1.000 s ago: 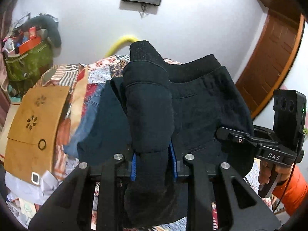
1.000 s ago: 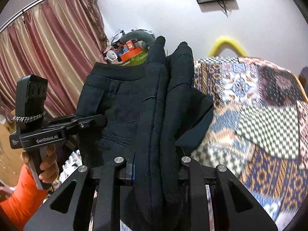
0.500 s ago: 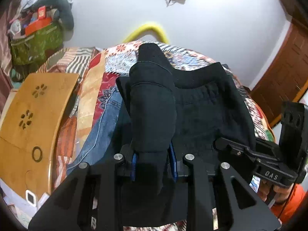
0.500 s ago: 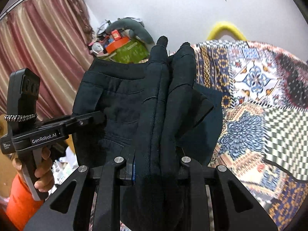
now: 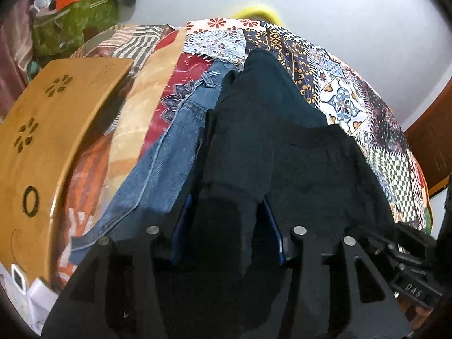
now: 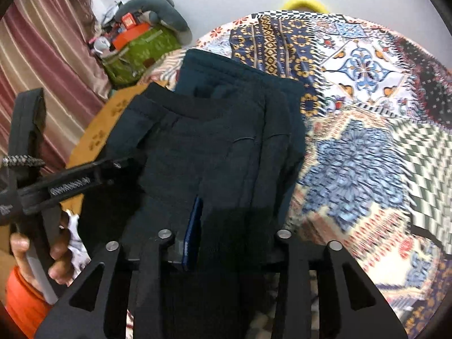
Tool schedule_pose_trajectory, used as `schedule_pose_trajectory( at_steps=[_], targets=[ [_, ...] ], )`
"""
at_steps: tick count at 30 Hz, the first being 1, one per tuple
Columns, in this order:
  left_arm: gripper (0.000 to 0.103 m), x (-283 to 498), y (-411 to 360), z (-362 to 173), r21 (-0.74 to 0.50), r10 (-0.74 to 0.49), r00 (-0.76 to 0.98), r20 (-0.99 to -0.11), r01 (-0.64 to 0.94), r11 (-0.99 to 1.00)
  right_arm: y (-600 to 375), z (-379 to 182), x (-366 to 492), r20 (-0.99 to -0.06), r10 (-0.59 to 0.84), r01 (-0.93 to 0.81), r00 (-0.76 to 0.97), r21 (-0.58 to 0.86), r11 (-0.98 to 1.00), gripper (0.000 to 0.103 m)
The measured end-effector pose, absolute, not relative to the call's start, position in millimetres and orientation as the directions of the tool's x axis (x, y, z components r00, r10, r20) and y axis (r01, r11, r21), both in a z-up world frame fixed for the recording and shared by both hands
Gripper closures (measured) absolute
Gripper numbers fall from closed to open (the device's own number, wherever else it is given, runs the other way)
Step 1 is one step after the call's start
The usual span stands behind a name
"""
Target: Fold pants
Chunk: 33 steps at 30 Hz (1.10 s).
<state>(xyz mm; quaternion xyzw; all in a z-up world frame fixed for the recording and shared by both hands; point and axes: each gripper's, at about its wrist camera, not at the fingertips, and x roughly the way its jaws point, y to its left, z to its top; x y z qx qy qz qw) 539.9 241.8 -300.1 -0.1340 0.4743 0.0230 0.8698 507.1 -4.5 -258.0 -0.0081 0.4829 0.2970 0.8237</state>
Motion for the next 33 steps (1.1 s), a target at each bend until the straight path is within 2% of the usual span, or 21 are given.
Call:
schedule_pose_trajectory(
  at_steps=[5,11,15,20,24,28,30,32,33],
  targets=[
    [0.052,508,242,-272,-0.139,-0.014,0.561,-0.828,-0.181,0.974,-36,-236,481,-0.779,0.475,-0.505,0.408,0.241,0.829,0.068],
    [0.052,443,231,-202,-0.129,0.003,0.658,-0.753,-0.151,0.980,-69,-161,427,-0.653,0.540,-0.560,0.532,0.207,0.802,0.068],
    [0.052,379,206,-137,-0.083,0.030,0.757,-0.653,-0.111,0.990,-90,-103,373,-0.533,0.592,-0.606,0.605,0.174,0.776,0.068],
    [0.052,288,165,-65,-0.060,0.004,0.867,-0.499,-0.039,0.997,-112,-38,296,-0.366,0.654,-0.661,0.662,0.126,0.740,0.068],
    [0.052,221,133,-27,-0.024,0.007,0.924,-0.383,-0.018,1.000,-125,-7,234,-0.253,0.691,-0.690,0.677,0.106,0.716,0.068],
    [0.051,162,109,-7,0.016,0.046,0.962,-0.271,-0.044,0.999,-133,7,188,-0.181,0.699,-0.697,0.692,0.085,0.712,0.068],
    [0.044,134,97,-3,0.033,0.079,0.971,-0.226,-0.073,0.997,-136,11,169,-0.154,0.692,-0.690,0.705,0.081,0.720,0.067],
    [0.039,114,91,-1,0.036,0.103,0.973,-0.206,-0.098,0.995,-139,11,158,-0.145,0.689,-0.685,0.710,0.082,0.724,0.061],
    [0.033,108,89,-2,0.029,0.099,0.973,-0.207,-0.095,0.995,-141,10,155,-0.143,0.689,-0.683,0.711,0.093,0.724,0.054]
  ],
)
